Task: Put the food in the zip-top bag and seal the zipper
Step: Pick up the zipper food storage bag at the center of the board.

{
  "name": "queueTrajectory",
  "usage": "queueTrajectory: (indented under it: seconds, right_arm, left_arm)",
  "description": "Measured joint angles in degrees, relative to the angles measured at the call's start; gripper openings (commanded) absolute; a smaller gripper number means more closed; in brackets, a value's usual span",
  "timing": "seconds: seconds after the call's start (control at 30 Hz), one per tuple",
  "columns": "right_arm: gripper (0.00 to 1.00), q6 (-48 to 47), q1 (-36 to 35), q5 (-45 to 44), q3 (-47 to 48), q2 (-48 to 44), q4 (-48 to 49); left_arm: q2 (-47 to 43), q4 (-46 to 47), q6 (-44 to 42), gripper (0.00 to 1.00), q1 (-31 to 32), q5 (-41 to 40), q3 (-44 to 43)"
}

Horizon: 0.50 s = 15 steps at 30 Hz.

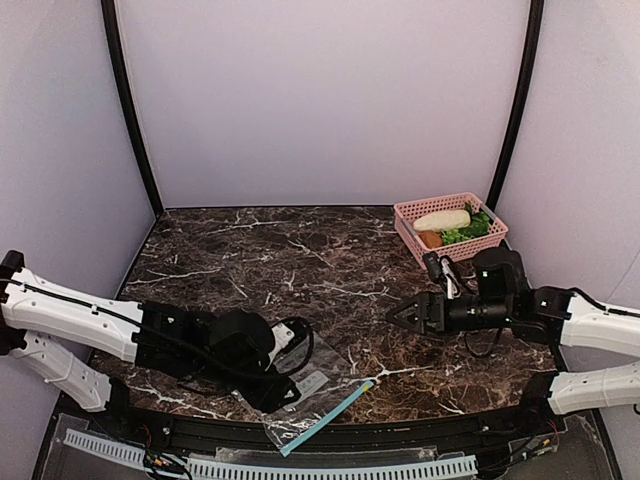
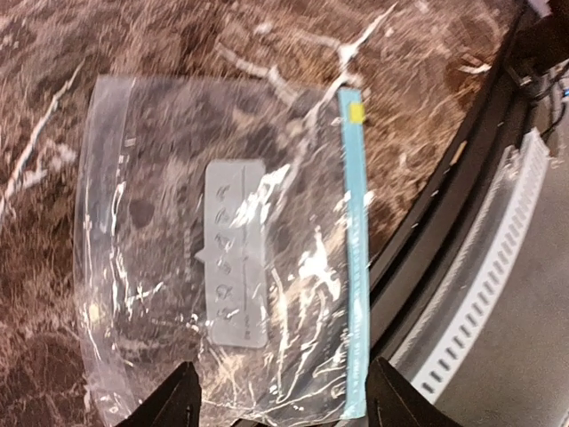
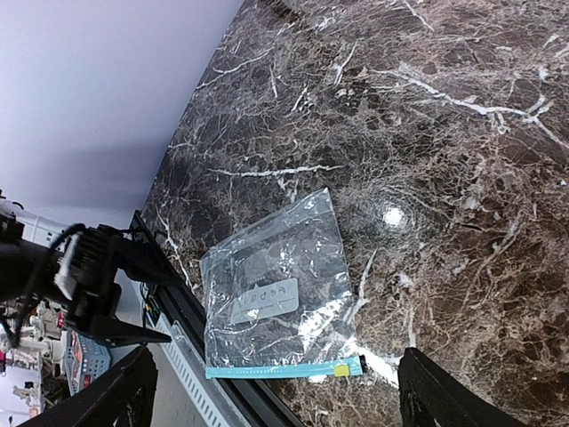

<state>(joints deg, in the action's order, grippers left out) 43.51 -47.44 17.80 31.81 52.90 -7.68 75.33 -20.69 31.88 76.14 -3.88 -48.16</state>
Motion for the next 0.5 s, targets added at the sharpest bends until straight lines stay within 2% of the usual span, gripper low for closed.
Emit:
queueTrajectory:
  seconds: [0.17,0.33,0.5]
  right_arm:
    - [0.93,1.6,-0.2,-1.9,-2.4,-3.7,-0.7]
    - [0.93,2.5,-0.3,-2.6,-3.7,-4.9,-1.9]
    - [0.92,3.1,-0.3,-2.7,-4.0,-5.0,-2.3]
  left_arm:
    - [5.4,-3.6,8.2,0.68,4.4,-7.8,2.1]
    - [5.2,-5.4,12.6,0.80,4.7,-11.8,3.0]
    - [3.3,-6.2,14.5,0.82,3.1,-13.6,3.5]
